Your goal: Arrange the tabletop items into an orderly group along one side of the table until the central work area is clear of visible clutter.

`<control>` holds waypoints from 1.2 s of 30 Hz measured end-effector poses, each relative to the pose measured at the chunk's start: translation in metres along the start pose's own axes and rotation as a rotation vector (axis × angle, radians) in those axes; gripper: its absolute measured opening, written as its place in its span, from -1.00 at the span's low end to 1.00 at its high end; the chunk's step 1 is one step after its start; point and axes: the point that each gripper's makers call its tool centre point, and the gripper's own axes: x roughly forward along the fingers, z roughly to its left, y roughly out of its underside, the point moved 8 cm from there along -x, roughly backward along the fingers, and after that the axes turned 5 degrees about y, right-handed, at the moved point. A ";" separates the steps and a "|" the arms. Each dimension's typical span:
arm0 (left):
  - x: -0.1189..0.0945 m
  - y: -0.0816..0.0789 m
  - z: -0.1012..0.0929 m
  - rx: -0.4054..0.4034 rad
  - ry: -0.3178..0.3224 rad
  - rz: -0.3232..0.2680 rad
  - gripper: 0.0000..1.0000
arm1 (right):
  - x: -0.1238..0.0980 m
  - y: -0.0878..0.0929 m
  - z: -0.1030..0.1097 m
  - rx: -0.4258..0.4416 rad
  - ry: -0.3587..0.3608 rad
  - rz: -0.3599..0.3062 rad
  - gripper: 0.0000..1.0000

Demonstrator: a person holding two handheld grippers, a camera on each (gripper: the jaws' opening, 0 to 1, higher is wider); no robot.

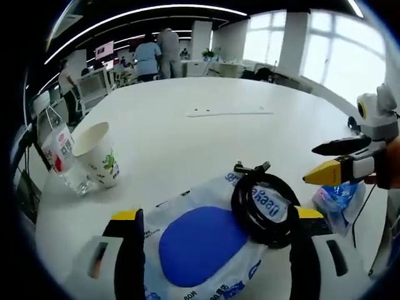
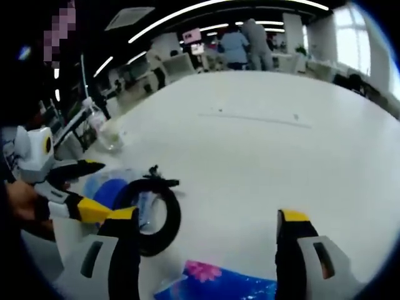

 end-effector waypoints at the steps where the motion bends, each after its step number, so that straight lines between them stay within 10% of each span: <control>1: 0.001 0.000 0.000 0.002 -0.001 0.001 0.93 | 0.002 0.001 0.003 -0.007 -0.003 0.006 0.72; 18: 0.017 0.007 -0.018 0.177 -0.040 0.084 0.73 | 0.024 0.009 0.031 -0.283 0.058 0.077 0.34; 36: 0.027 0.004 -0.024 0.193 -0.072 0.126 0.49 | 0.022 0.010 0.027 -0.240 0.048 0.051 0.06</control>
